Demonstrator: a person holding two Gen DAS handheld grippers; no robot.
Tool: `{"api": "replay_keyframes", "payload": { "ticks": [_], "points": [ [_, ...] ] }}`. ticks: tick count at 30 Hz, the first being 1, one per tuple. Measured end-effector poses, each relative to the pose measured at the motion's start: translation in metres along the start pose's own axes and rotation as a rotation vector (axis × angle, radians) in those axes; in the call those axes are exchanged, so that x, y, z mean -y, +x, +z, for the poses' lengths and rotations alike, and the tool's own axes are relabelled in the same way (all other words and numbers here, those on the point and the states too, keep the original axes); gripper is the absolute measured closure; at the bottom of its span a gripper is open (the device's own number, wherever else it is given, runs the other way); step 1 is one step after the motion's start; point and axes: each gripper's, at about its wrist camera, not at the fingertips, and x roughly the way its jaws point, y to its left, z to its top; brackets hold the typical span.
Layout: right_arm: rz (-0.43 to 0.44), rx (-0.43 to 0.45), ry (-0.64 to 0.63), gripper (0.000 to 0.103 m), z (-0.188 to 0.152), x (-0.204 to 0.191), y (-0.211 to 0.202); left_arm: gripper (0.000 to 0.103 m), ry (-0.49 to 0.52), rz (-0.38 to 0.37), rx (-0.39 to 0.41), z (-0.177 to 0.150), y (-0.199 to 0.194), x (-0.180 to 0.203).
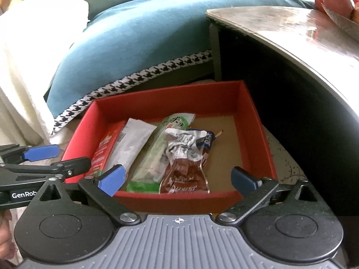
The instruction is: Organize snacks
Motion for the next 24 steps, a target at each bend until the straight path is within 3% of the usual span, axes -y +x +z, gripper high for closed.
{"api": "replay_keyframes", "payload": {
  "ticks": [24],
  "points": [
    [-0.016, -0.024, 0.027, 0.0, -0.052, -0.005, -0.044, 0.038, 0.04, -0.071, -0.005, -0.044, -0.043, 0.012]
  ]
}}
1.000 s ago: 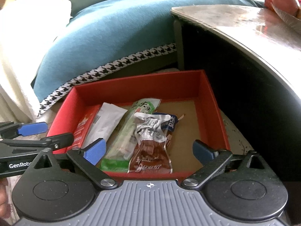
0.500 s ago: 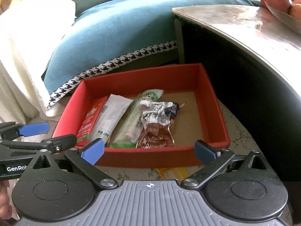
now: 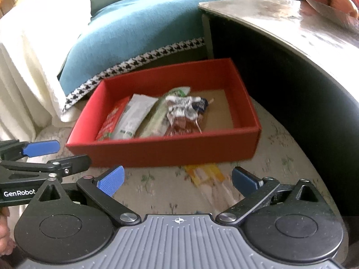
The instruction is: Organize snacks
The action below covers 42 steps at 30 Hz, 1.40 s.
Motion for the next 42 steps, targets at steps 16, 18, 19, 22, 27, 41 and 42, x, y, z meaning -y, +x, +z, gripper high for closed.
{"api": "replay_keyframes", "payload": {
  "ticks": [16, 18, 19, 22, 27, 41, 42],
  "points": [
    [-0.065, -0.1, -0.031, 0.0, -0.077, -0.005, -0.029, 0.038, 0.151, -0.101, -0.141, -0.086, -0.031, 0.04],
    [-0.058, -0.101, -0.026, 0.0, -0.084, -0.004, -0.036, 0.038, 0.192, -0.115, -0.153, -0.099, -0.038, 0.046],
    [-0.055, -0.105, -0.023, 0.0, -0.087, -0.002, -0.038, 0.038, 0.215, -0.126, -0.162, -0.106, -0.041, 0.048],
    [-0.058, -0.121, -0.032, 0.0, -0.096, 0.0, -0.04, 0.038, 0.234, -0.144, -0.201, -0.123, -0.048, 0.051],
    [-0.054, -0.172, -0.067, 0.0, -0.106, 0.0, -0.034, 0.038, 0.171, -0.185, -0.261, -0.148, -0.06, 0.044],
    [0.065, -0.301, -0.139, 0.003, -0.125, -0.019, -0.01, 0.038, 0.003, -0.282, -0.397, -0.179, -0.053, 0.056],
    [0.126, -0.308, -0.105, 0.003, -0.125, -0.017, -0.013, 0.038, -0.011, -0.277, -0.397, -0.176, -0.051, 0.054]
  ]
}}
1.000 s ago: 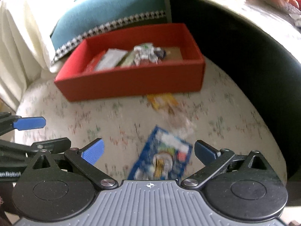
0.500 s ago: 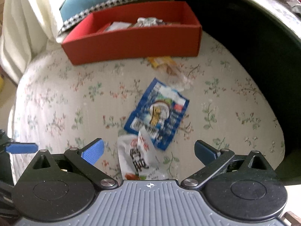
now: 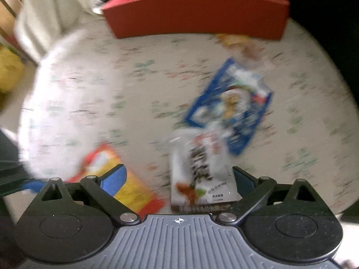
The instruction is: Organize snacks
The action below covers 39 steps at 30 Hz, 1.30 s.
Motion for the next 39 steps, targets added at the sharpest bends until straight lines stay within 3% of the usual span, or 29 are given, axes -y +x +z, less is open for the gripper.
{"api": "replay_keyframes", "payload": {
  "ticks": [2, 4, 7, 11, 14, 18, 23, 27, 31, 33, 34, 37, 39],
  "points": [
    [0.14, -0.005, 0.063, 0.003, -0.003, 0.007, -0.007, 0.038, -0.023, 0.015, 0.013, 0.007, 0.002, -0.004],
    [0.222, 0.024, 0.132, 0.001, -0.005, 0.016, -0.017, 0.038, -0.049, 0.049, 0.034, 0.016, 0.003, -0.009],
    [0.148, 0.109, 0.203, 0.0, -0.007, 0.029, -0.032, 0.038, -0.108, 0.095, 0.057, 0.029, 0.007, -0.022],
    [0.066, 0.134, 0.302, 0.0, -0.006, 0.045, -0.034, 0.038, -0.174, 0.104, 0.059, 0.034, 0.008, -0.031],
    [0.067, 0.147, 0.304, 0.0, -0.004, 0.045, -0.037, 0.038, -0.223, 0.078, 0.043, 0.025, 0.005, -0.029],
    [0.09, 0.159, 0.26, 0.0, 0.0, 0.037, -0.041, 0.037, -0.359, 0.016, 0.01, 0.013, 0.008, -0.028],
    [0.098, 0.174, 0.23, 0.0, 0.006, 0.036, -0.045, 0.036, -0.466, 0.032, 0.064, 0.02, 0.011, -0.021],
    [0.087, 0.17, 0.206, 0.0, 0.005, 0.033, -0.045, 0.036, -0.346, 0.103, 0.098, 0.028, 0.017, -0.004],
    [0.022, 0.148, 0.171, 0.0, 0.002, 0.032, -0.04, 0.034, -0.145, 0.325, 0.171, 0.049, 0.025, 0.004],
    [0.003, 0.136, 0.165, 0.0, 0.001, 0.033, -0.038, 0.039, -0.133, 0.383, 0.176, 0.062, 0.027, -0.005],
    [-0.01, 0.127, 0.156, 0.0, 0.0, 0.033, -0.036, 0.043, -0.155, 0.387, 0.172, 0.067, 0.024, -0.012],
    [-0.013, 0.065, 0.083, 0.0, -0.002, 0.023, -0.025, 0.043, -0.147, 0.249, 0.173, 0.07, 0.004, -0.023],
    [-0.029, 0.024, -0.016, 0.0, -0.002, 0.009, -0.016, 0.042, -0.025, 0.169, 0.168, 0.067, -0.009, -0.018]
  ]
}}
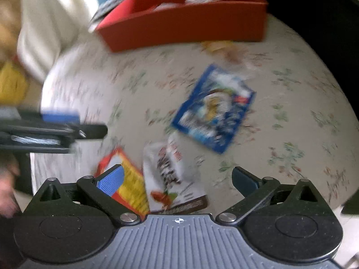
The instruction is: Organize snacks
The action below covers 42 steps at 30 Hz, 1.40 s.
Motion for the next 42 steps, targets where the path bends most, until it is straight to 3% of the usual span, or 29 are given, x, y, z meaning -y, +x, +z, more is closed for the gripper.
{"api": "replay_keyframes", "payload": {
  "ticks": [6, 14, 17, 20, 24, 29, 33, 36, 42],
  "points": [
    [-0.058, -0.076, -0.217, 0.0, 0.01, -0.031, 0.027, 0.041, 0.507, -0.038, 0.016, -0.016, -0.028, 0.031],
    [-0.057, -0.075, -0.191, 0.004, 0.012, -0.028, 0.025, 0.042, 0.82, -0.116, -0.003, -0.033, -0.021, 0.055],
    [-0.068, -0.092, -0.195, 0.012, 0.009, -0.025, 0.019, 0.04, 0.984, -0.148, -0.013, -0.045, -0.022, 0.065],
    [-0.072, -0.106, -0.187, 0.034, 0.01, -0.017, 0.012, 0.04, 1.126, -0.164, -0.026, -0.054, -0.017, 0.076],
    [-0.106, -0.104, -0.179, 0.035, 0.008, -0.005, 0.006, 0.04, 1.219, -0.204, -0.071, -0.057, 0.0, 0.098],
    [-0.02, -0.075, -0.136, 0.018, 0.009, 0.002, 0.003, 0.036, 1.391, -0.217, -0.1, -0.063, 0.017, 0.118],
    [-0.02, -0.073, -0.148, 0.016, 0.013, 0.001, 0.006, 0.032, 1.428, -0.22, -0.185, -0.058, 0.025, 0.117],
    [-0.084, -0.072, -0.184, 0.018, 0.015, -0.004, 0.011, 0.03, 1.428, -0.195, -0.235, -0.061, 0.028, 0.109],
    [-0.137, -0.07, -0.22, 0.023, 0.017, -0.012, 0.014, 0.034, 1.391, -0.147, -0.241, -0.057, 0.018, 0.089]
  ]
}}
